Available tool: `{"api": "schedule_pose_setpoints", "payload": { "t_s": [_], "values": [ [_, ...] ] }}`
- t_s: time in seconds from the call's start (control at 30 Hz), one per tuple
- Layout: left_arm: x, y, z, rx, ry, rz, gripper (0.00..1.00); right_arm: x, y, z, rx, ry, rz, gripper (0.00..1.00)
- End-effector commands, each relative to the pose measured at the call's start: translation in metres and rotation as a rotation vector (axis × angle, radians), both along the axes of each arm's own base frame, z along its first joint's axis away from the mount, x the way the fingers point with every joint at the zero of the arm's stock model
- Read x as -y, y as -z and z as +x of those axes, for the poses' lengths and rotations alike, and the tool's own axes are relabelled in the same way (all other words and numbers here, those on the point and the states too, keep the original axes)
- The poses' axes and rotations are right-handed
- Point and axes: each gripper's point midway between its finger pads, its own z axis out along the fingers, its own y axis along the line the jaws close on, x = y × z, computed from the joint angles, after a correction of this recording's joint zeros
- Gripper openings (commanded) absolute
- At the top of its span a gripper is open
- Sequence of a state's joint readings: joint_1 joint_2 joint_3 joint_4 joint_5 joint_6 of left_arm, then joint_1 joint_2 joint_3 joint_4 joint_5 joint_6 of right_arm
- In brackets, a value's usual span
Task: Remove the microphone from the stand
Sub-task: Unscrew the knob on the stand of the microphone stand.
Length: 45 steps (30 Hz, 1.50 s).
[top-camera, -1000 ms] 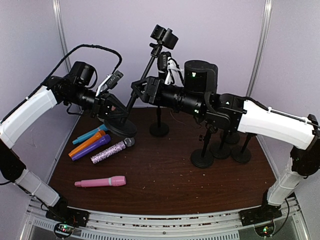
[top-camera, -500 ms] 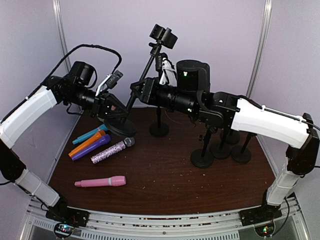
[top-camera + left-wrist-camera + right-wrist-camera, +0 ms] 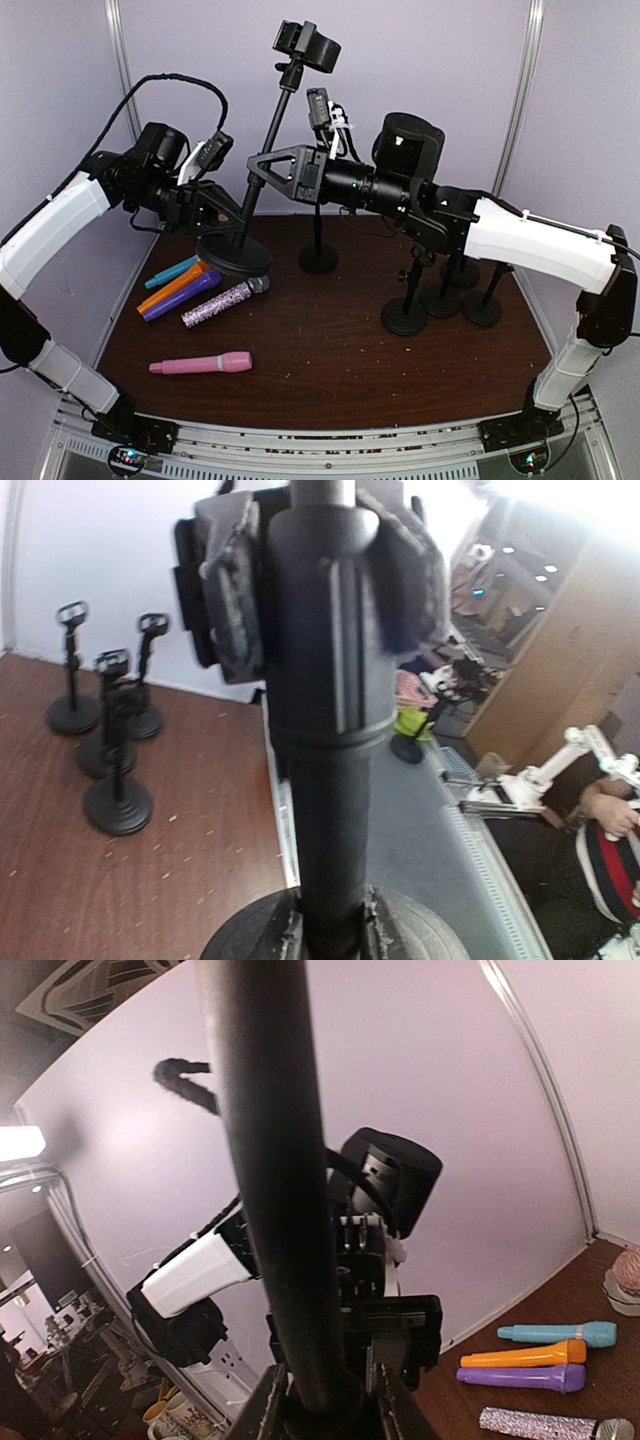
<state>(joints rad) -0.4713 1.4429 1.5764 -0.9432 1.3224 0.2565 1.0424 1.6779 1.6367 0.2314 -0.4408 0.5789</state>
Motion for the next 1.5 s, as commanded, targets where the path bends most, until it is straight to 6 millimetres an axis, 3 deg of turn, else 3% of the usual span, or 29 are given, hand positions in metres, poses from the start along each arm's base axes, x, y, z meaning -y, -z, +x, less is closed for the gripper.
{"api": "schedule_pose_setpoints", "payload": {
  "t_s": [0.0, 0.17, 0.3, 0.4, 0.53, 0.6, 0.73, 0.83, 0.97, 1.13, 1.47],
  "values": [
    [-0.002, -0.027, -0.017, 0.032, 0.109, -0.131, 0.00, 0.021, -0.052, -0.079, 0.152, -0.341, 0.177, 0.04],
    [-0.004, -0.032, -0.025, -0.008, 0.160, -0.164, 0.00, 0.024, -0.064, -0.104, 0.154, -0.546, 0.248, 0.04],
    [-0.004, -0.031, -0.026, -0.012, 0.166, -0.167, 0.00, 0.020, -0.065, -0.111, 0.135, -0.632, 0.244, 0.14],
    [-0.004, -0.030, -0.025, -0.003, 0.161, -0.165, 0.00, 0.011, -0.054, -0.100, 0.111, -0.578, 0.194, 0.39],
    [-0.002, -0.029, -0.020, 0.035, 0.127, -0.143, 0.00, -0.004, -0.026, -0.059, 0.076, -0.314, 0.035, 0.77],
    [-0.001, -0.029, -0.016, 0.064, 0.098, -0.127, 0.00, -0.003, -0.013, -0.036, 0.046, -0.184, -0.018, 0.83],
    [-0.002, -0.029, -0.003, 0.127, 0.025, -0.091, 0.00, 0.017, 0.011, 0.013, -0.031, 0.134, -0.126, 0.84],
    [-0.004, -0.029, 0.003, 0.151, -0.003, -0.079, 0.00, 0.033, 0.009, 0.019, -0.031, 0.227, -0.127, 0.82],
    [-0.003, -0.025, 0.008, 0.168, -0.023, -0.062, 0.00, 0.042, 0.003, 0.018, -0.005, 0.300, -0.118, 0.72],
    [-0.002, -0.020, 0.016, 0.193, -0.056, -0.035, 0.00, 0.032, -0.004, 0.017, -0.011, 0.319, -0.118, 0.63],
    [-0.001, -0.012, 0.031, 0.233, -0.131, 0.016, 0.00, 0.006, 0.018, 0.027, -0.111, 0.336, -0.200, 0.50]
  ]
}}
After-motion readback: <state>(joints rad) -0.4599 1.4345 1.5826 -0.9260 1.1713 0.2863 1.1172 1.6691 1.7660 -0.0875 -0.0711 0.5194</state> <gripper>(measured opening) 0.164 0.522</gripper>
